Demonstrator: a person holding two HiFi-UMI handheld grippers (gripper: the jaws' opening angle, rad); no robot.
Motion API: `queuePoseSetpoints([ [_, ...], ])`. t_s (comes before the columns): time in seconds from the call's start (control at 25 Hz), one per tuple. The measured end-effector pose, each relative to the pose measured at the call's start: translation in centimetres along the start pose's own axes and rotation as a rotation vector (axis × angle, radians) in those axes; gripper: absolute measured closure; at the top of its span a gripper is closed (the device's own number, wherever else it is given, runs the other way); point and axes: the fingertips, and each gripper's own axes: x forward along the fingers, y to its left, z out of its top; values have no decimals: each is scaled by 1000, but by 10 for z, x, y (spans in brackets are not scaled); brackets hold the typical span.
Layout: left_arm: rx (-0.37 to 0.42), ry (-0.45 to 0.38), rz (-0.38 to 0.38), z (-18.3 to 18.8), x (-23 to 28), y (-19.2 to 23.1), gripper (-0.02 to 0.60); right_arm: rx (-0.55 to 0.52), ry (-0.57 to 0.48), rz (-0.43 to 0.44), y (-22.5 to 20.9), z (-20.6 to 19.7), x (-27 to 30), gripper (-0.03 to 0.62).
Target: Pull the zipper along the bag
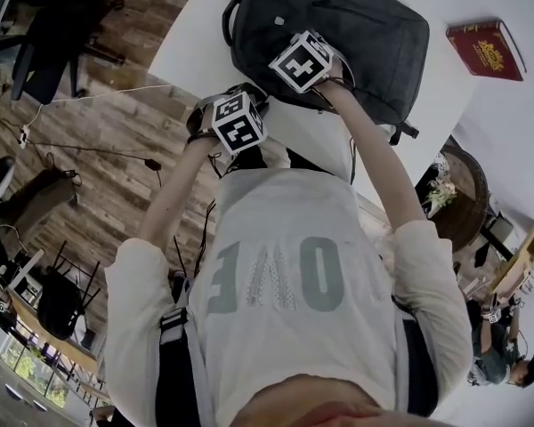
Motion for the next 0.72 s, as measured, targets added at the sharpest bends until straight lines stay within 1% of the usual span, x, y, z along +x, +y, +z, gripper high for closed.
queuePoseSetpoints([
  [0.08, 3, 3, -13, 4, 4, -4, 549, -6, -4, 2, 0, 0, 0, 319],
  [0.2, 53, 49, -10, 7, 9, -8, 546, -8, -6, 6, 0, -1, 0, 320],
  [0.24, 60, 60, -6, 8, 10, -7, 546, -8, -5, 6, 0, -1, 0, 321],
  [0.28, 46, 59, -3, 8, 9, -6, 546, -7, -5, 5, 0, 0, 0, 320],
  [0.32, 9, 43, 0, 7, 8, -5, 546, -9, -7, 4, 1, 1, -1, 321],
  [0.44, -183, -56, 12, 2, 3, 0, 549, -31, -29, 6, 5, 4, -2, 324],
  [0.48, -230, -83, 18, 1, 2, 1, 552, -40, -47, 0, 5, 5, -5, 331],
  [0.52, -253, -97, 25, 1, 2, 1, 554, -38, -77, -21, 3, 6, -11, 349],
  [0.56, -257, -101, 33, 2, 3, 0, 554, -18, -117, -59, -1, 6, -21, 418],
  [0.6, -251, -100, 37, 2, 3, 0, 554, 13, -159, -101, -5, 5, -35, 441],
  [0.64, -246, -98, 37, 3, 4, 0, 554, 39, -192, -131, -9, 0, -50, 439],
  [0.72, -248, -102, 27, 4, 4, 0, 554, 45, -209, -150, -13, -20, -83, 389],
])
